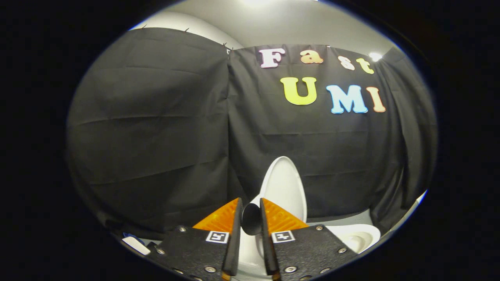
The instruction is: Open the toilet lid.
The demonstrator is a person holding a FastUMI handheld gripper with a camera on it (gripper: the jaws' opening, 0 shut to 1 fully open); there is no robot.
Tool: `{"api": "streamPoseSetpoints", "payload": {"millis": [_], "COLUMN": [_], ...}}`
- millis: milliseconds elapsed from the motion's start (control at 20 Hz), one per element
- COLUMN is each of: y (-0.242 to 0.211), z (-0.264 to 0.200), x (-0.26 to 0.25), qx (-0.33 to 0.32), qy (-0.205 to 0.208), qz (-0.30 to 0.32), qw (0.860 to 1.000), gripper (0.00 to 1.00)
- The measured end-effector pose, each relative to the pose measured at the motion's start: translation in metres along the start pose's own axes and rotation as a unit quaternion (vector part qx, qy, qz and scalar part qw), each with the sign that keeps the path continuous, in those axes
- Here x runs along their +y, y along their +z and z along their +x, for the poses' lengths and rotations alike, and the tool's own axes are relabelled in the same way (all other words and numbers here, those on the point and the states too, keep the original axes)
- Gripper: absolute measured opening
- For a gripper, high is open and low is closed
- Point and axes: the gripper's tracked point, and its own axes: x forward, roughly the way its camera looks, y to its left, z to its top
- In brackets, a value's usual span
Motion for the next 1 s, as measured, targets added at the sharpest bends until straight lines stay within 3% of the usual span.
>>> {"api": "streamPoseSetpoints", "payload": {"millis": [300, 700, 1000], "y": [0.071, 0.146, 0.143], "z": [-0.054, -0.133, -0.184], "x": [-0.016, -0.104, -0.225], "qx": [-0.073, -0.164, -0.172], "qy": [0.024, 0.023, -0.038], "qz": [0.017, -0.024, -0.044], "qw": [0.997, 0.986, 0.983], "gripper": [0.95, 0.95, 0.95]}}
